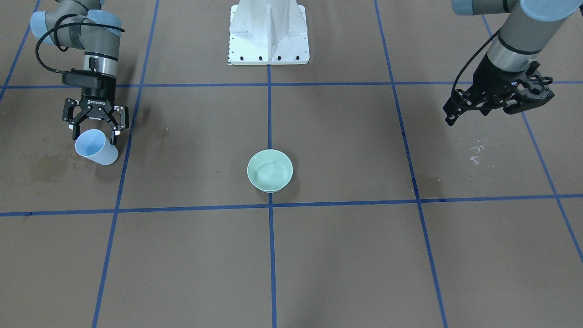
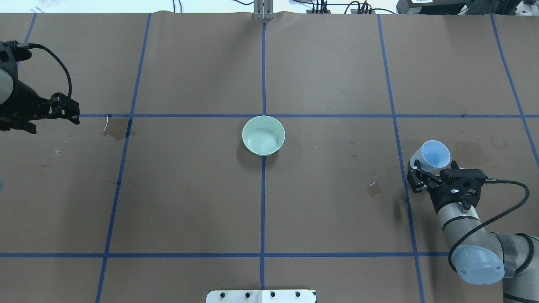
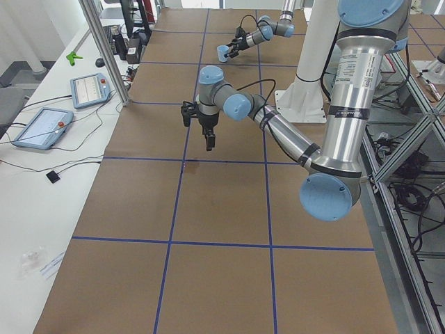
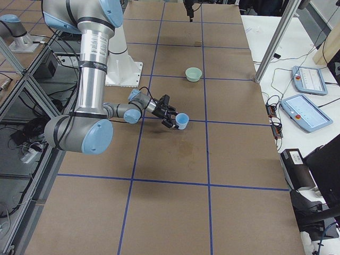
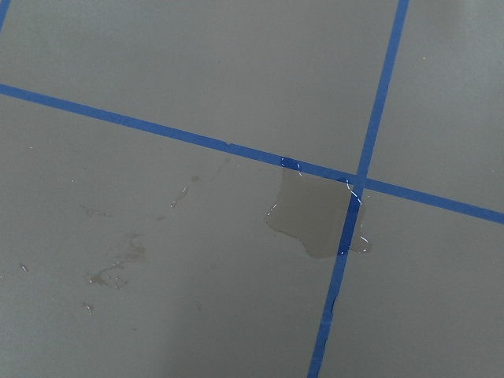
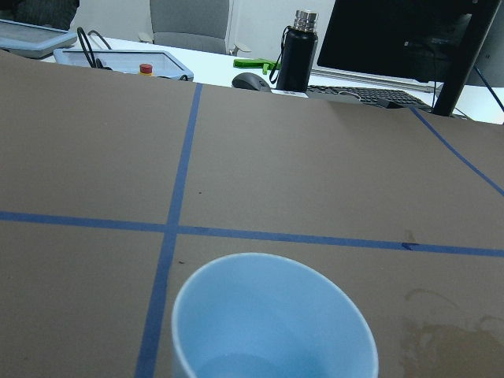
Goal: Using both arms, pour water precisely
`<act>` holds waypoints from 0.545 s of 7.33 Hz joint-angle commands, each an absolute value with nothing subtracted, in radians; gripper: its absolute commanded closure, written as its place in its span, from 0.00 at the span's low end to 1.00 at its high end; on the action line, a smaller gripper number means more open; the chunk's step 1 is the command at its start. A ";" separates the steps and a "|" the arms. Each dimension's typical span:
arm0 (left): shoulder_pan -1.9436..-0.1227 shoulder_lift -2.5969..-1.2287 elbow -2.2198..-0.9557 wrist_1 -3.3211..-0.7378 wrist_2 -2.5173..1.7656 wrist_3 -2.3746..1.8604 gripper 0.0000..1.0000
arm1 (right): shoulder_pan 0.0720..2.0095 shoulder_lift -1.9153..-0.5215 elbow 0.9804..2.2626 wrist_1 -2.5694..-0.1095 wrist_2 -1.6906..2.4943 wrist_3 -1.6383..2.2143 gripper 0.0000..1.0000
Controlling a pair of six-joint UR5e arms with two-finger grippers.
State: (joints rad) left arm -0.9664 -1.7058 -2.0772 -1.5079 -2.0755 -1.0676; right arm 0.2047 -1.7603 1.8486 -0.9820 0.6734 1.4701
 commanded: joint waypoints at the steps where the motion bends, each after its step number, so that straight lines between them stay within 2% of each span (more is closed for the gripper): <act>1: -0.966 -1.706 -2.077 -1.508 -2.075 -1.068 0.00 | 0.216 -1.686 1.803 -0.980 0.673 1.447 0.01; 4: -0.968 -1.706 -2.079 -1.508 -2.075 -1.068 0.00 | 0.229 -1.674 1.790 -0.979 0.675 1.445 0.01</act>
